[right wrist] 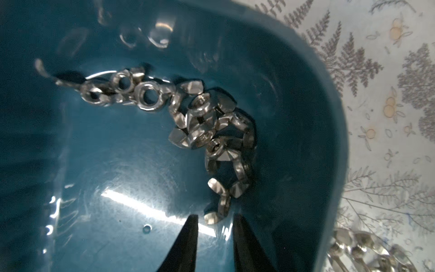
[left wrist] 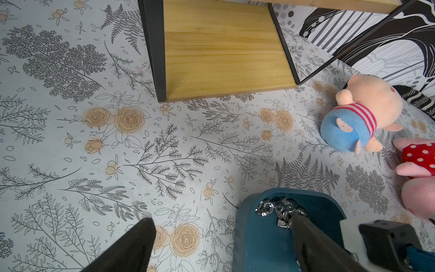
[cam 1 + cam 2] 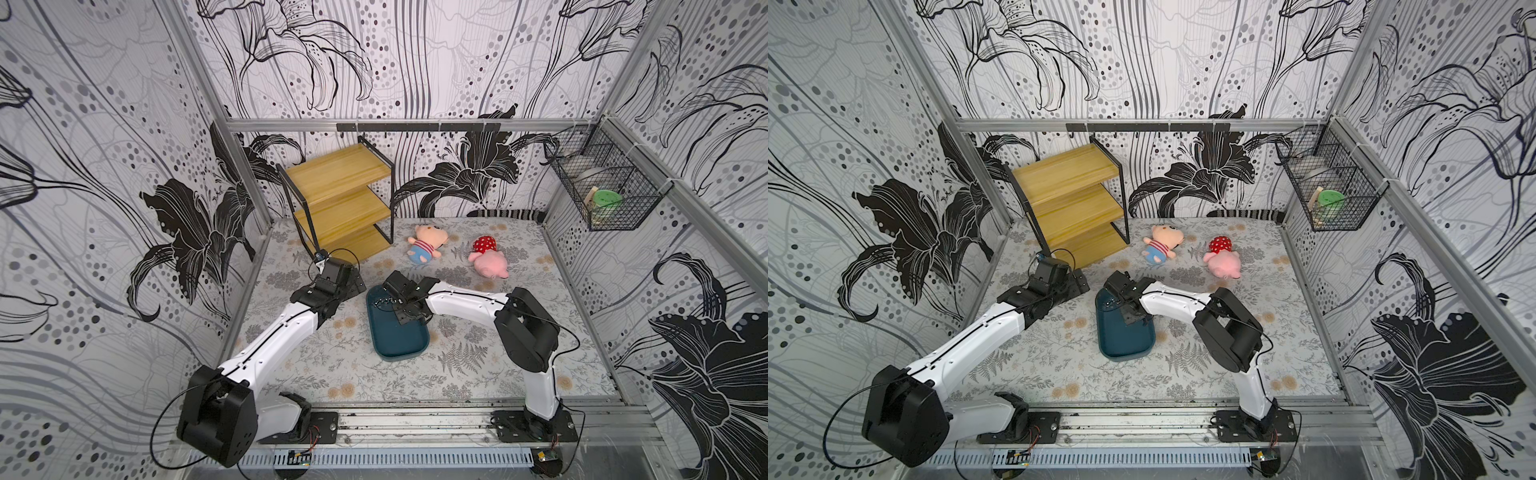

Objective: Take out the wing nut from the storage box
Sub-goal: Pick up the wing nut from the storage box.

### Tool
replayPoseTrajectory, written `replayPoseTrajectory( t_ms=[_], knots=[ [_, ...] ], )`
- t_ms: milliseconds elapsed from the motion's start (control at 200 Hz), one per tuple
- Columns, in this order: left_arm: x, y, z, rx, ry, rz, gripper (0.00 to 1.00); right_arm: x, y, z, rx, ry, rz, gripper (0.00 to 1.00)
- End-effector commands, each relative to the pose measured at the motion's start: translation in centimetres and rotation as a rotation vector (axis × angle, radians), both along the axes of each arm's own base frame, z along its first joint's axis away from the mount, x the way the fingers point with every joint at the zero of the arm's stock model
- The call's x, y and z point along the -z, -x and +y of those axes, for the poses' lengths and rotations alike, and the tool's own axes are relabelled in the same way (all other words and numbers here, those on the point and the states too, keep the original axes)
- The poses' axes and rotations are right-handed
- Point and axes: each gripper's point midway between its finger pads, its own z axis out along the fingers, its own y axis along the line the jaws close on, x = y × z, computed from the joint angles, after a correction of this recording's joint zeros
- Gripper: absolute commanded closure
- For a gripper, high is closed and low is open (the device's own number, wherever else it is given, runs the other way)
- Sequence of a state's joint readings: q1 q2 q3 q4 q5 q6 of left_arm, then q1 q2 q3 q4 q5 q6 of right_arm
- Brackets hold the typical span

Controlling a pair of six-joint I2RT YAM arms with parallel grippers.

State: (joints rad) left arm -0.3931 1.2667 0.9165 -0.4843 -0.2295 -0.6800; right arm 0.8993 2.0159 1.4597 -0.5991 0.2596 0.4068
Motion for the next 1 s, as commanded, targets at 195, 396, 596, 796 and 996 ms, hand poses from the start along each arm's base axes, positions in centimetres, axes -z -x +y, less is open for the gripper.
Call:
replayPoseTrajectory(
  t_ms=[195,396,596,796,996],
  knots=[
    [-1.0,-0.1,0.2,-0.006,-0.009,-0.035,0.05,1.0,-0.4,-0.2,0.034,0.053,-0.001,0.70],
    [-1.1,-0.1,0.2,-0.005,-0.012,-0.034,0.05,1.5,-0.8,-0.1,0.037,0.069,-0.003,0.70],
    [-1.1,-0.1,0.2,-0.004,-0.014,-0.033,0.05,1.8,-0.9,0.4,0.023,0.065,0.004,0.71],
    [-1.1,-0.1,0.2,-0.006,-0.016,-0.033,0.05,2.4,-0.6,0.8,0.006,0.049,0.026,0.77],
    [-1.0,0.0,0.3,-0.007,-0.016,-0.031,0.05,3.0,-0.2,1.0,-0.006,0.038,0.046,0.82]
  ],
)
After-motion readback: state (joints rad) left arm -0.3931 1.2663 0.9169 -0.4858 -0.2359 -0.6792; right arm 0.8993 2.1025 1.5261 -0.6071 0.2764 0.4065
